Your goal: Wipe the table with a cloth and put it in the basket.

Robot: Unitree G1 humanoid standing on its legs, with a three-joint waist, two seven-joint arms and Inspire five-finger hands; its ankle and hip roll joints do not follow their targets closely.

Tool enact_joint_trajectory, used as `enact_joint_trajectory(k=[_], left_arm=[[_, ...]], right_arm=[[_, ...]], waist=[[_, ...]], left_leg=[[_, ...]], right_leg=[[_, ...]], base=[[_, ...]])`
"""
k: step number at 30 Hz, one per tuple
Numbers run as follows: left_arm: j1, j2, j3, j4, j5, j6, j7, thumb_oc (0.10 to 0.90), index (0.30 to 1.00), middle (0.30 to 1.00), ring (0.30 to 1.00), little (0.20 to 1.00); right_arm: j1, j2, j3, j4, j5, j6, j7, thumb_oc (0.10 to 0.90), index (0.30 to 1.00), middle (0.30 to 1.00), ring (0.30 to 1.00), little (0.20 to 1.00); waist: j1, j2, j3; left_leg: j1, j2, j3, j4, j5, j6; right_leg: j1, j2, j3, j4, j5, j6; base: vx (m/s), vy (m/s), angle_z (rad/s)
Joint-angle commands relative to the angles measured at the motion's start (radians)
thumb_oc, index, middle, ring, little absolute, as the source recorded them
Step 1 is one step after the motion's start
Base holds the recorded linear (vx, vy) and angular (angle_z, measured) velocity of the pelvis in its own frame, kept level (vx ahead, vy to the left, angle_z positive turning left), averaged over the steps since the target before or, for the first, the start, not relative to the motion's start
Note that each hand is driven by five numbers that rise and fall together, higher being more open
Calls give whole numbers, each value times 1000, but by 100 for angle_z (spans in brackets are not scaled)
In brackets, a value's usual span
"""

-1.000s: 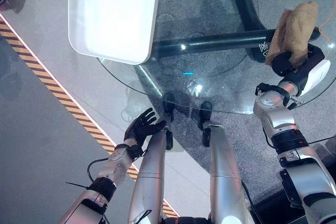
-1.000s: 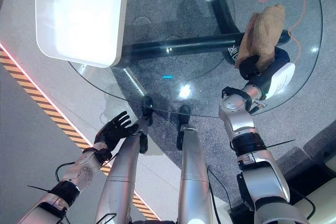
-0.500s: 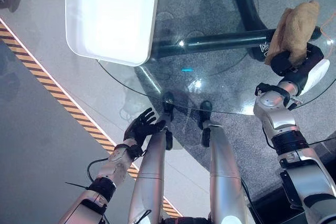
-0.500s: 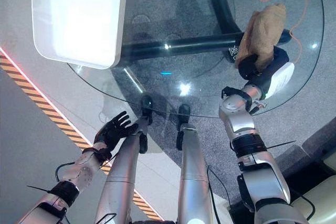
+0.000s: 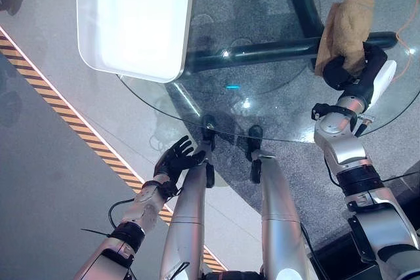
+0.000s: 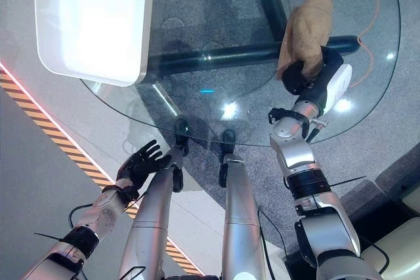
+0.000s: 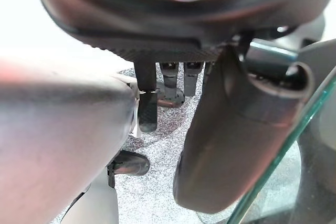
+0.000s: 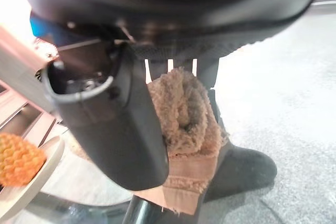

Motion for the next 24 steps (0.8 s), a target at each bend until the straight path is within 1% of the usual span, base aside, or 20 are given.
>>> enact_joint_trajectory(k=[1,6,12,16,24], left_arm=[[141,-178,-141,-2,34,58,-55,800,900,900,900,900],[139,-179,-141,-7,33,59,-53,800,900,900,900,900],[136,-179,-145,-12,31,62,-51,800,900,900,900,900],[137,-178,-153,-22,31,62,-43,800,900,900,900,900],[127,-173,-160,-36,23,74,-32,800,900,900,900,900]], right_arm=[[-2,44,156,-198,-72,-63,174,100,300,300,300,200],[19,68,198,-217,-110,-66,229,100,300,300,300,200],[37,82,235,-217,-94,-91,259,100,300,300,300,200],[60,104,272,-231,-99,-125,327,100,300,300,300,200],[81,122,318,-243,-74,-169,371,100,300,300,300,200]], waist=[[31,29,-16],[31,32,-16],[31,31,-16],[31,29,-16],[30,29,-16]], left_leg=[[4,-40,44,150,-204,60],[-8,-40,45,151,-200,59],[-10,-39,44,145,-194,58],[-15,-40,42,142,-189,56],[-23,-40,41,141,-182,54]], right_leg=[[-12,78,8,-156,141,3],[-24,74,6,-151,141,3],[-27,71,2,-155,143,4],[-32,68,-2,-158,144,4],[-37,64,-6,-159,145,3]], base=[[0,0,0],[0,0,0],[0,0,0],[0,0,0],[0,0,0]])
